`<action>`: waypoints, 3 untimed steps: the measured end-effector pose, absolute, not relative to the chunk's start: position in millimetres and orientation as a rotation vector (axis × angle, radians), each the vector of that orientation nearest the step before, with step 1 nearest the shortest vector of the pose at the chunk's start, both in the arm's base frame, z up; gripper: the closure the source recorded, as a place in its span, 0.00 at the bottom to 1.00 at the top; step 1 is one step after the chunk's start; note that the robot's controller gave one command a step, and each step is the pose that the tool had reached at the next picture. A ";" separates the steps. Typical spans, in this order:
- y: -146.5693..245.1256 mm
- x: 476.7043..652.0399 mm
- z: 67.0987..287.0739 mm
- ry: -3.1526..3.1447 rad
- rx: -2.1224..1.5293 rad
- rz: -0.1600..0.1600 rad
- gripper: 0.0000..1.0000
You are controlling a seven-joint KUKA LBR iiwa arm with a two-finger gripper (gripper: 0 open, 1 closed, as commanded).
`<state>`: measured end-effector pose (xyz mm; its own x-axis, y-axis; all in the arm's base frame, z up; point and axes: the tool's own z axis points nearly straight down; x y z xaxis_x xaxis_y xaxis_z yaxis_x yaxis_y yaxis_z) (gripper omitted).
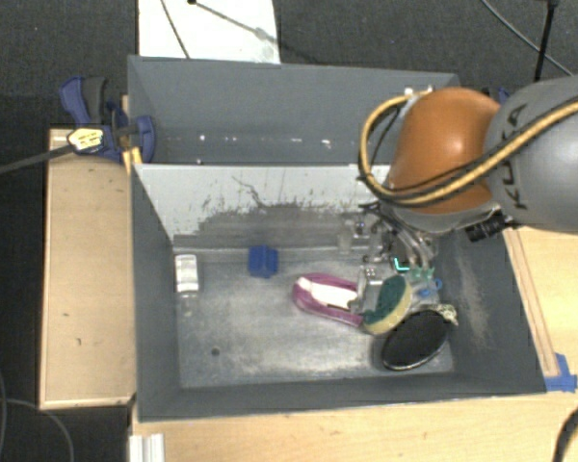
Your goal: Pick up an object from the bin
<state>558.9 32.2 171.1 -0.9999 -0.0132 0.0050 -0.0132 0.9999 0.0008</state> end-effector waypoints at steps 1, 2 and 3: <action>12.9 543.8 67.2 -3.139 -0.117 0.000 0.00; -39.6 490.3 69.9 -3.132 -0.212 0.003 0.00; -94.5 539.8 74.7 -3.148 -0.187 -0.002 0.00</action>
Offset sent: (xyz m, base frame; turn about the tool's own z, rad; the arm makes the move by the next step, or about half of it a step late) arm -0.0146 -0.0187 -0.1011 0.0891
